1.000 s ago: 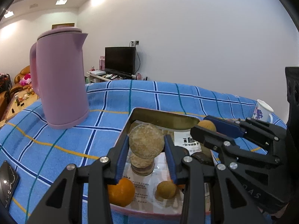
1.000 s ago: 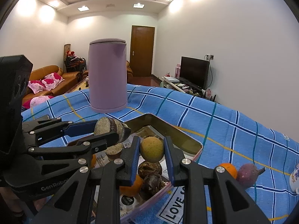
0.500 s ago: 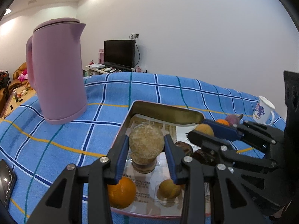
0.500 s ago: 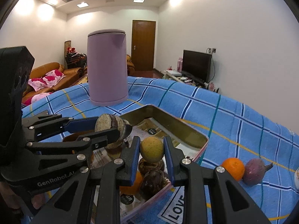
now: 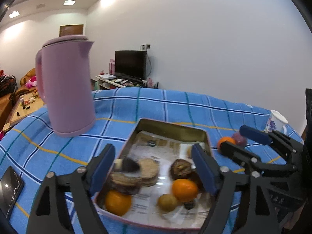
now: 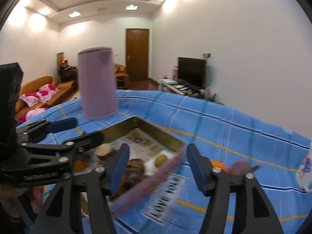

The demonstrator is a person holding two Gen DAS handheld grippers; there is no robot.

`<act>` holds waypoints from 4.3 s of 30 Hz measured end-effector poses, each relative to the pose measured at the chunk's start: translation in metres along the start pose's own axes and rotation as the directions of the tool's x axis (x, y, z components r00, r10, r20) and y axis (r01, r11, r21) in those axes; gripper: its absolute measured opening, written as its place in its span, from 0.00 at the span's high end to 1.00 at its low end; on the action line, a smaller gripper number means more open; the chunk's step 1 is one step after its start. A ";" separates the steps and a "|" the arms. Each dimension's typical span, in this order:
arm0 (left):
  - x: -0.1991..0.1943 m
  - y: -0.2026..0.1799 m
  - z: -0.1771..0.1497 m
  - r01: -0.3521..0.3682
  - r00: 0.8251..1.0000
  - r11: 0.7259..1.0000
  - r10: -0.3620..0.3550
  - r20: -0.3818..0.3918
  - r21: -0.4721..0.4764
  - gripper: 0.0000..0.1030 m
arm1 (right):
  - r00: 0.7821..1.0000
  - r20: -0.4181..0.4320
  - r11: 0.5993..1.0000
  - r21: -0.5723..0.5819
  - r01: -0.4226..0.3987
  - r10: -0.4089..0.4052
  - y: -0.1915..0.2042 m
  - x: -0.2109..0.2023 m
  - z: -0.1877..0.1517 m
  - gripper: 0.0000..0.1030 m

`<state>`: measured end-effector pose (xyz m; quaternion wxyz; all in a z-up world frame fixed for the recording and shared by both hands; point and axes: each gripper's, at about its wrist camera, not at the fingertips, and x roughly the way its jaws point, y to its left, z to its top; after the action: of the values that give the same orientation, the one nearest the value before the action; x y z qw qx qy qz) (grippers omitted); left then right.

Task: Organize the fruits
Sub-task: 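Grasp the dark purple round fruit with the right tool while the left tool grasps the orange, then lift the purple fruit with the right tool while the left tool lifts the orange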

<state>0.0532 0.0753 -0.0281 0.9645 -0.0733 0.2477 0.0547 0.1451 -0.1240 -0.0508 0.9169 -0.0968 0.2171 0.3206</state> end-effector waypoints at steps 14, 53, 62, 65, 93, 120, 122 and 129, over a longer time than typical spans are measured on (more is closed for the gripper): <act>0.022 -0.090 0.028 0.057 0.998 0.991 -0.057 -0.002 0.124 0.02 | 0.967 -0.144 0.931 0.274 0.242 -0.209 -0.127 0.003 -0.015 0.38; 0.095 -0.155 0.017 0.123 0.978 0.978 -0.091 -0.186 0.168 0.07 | 0.921 -0.274 0.874 0.326 0.359 -0.277 -0.186 -0.022 -0.056 0.48; 0.120 -0.177 0.008 0.163 0.957 0.965 -0.105 -0.272 0.203 0.31 | 0.933 -0.253 0.885 0.326 0.331 -0.255 -0.183 -0.026 -0.056 0.48; 0.129 -0.175 0.003 0.156 0.947 0.967 -0.089 -0.307 0.200 0.33 | 0.937 -0.249 0.893 0.319 0.319 -0.246 -0.179 -0.026 -0.057 0.48; 0.086 -0.165 -0.004 0.200 0.967 0.960 -0.162 -0.195 0.197 0.52 | 0.960 -0.161 0.919 0.292 0.267 -0.228 -0.161 -0.038 -0.054 0.48; 0.053 -0.164 -0.005 0.163 0.987 0.959 -0.158 -0.040 0.232 0.52 | 0.969 -0.055 0.929 0.275 0.248 -0.242 -0.149 -0.059 -0.052 0.48; 0.051 -0.164 -0.005 0.160 0.987 0.960 -0.157 -0.031 0.231 0.52 | 0.968 -0.042 0.930 0.271 0.248 -0.246 -0.147 -0.062 -0.052 0.48; 0.048 -0.159 -0.004 0.159 0.987 0.964 -0.160 -0.010 0.214 0.52 | 0.965 0.003 0.935 0.250 0.252 -0.261 -0.140 -0.072 -0.053 0.48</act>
<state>0.1155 -0.0781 -0.0368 0.9690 0.0113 0.2418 -0.0497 0.1655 -0.2887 -0.0596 0.9595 -0.0033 0.2244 0.1702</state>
